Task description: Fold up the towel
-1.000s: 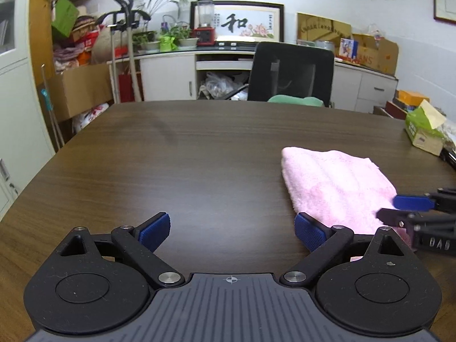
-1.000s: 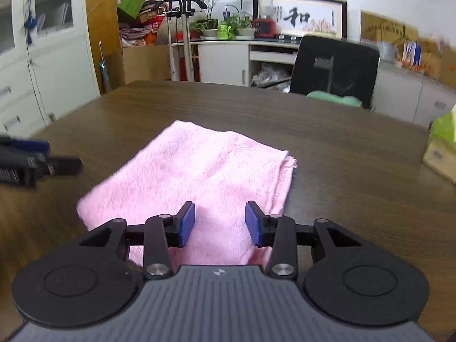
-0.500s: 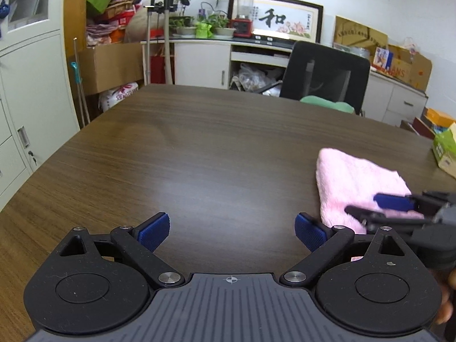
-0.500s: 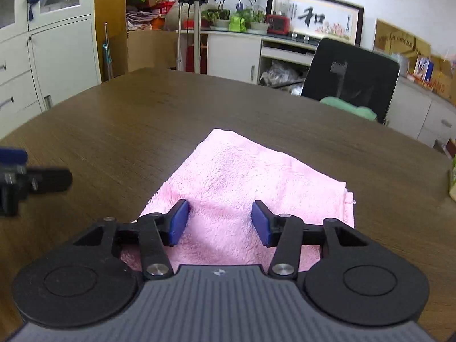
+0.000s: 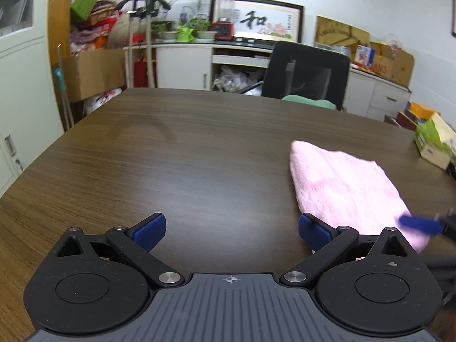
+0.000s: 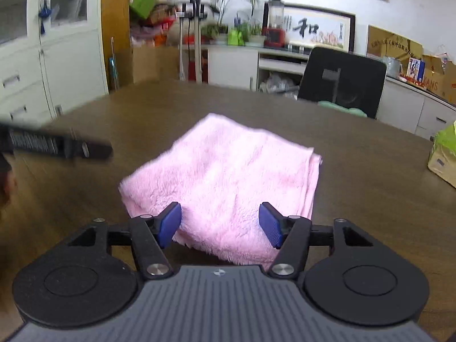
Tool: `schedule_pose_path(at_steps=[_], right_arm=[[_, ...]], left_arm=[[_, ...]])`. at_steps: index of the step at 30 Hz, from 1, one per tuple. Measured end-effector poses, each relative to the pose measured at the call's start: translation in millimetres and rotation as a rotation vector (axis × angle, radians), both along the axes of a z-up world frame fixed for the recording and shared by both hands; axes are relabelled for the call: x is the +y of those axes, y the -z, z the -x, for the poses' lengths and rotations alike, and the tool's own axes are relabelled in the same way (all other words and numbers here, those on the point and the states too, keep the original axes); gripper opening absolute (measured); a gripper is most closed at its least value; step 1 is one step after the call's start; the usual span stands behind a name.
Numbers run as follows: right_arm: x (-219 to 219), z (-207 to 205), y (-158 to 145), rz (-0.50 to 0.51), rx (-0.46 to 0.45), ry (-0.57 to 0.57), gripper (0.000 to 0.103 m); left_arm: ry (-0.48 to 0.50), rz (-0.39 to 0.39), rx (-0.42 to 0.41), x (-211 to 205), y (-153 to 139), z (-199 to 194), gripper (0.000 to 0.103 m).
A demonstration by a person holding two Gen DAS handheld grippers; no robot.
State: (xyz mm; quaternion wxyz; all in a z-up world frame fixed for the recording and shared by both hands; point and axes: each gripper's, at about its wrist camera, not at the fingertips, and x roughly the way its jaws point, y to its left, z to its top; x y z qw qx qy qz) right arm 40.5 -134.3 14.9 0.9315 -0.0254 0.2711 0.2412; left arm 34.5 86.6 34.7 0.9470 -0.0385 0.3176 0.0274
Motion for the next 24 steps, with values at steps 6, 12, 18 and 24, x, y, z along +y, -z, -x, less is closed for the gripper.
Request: schedule_pose_path(at_steps=[6,12,18,24], right_arm=[[-49.9,17.0,-10.9,-0.087,0.022,0.198,0.072],[-52.0,34.4,12.6,0.059,0.085,0.257,0.083],[-39.9,54.8,14.3,0.110,0.068,0.242,0.096],[-38.8,57.4,26.5,0.125,0.130,0.241,0.100]], left_arm=[[0.051,0.038,0.001,-8.5,5.4,11.5,0.101],[0.089,0.018,0.022,-32.7,11.4,24.4,0.103],[0.113,-0.029,0.068,-57.5,21.8,29.2,0.103],[0.128,-0.078,0.074,-71.3,29.8,37.4,0.103]])
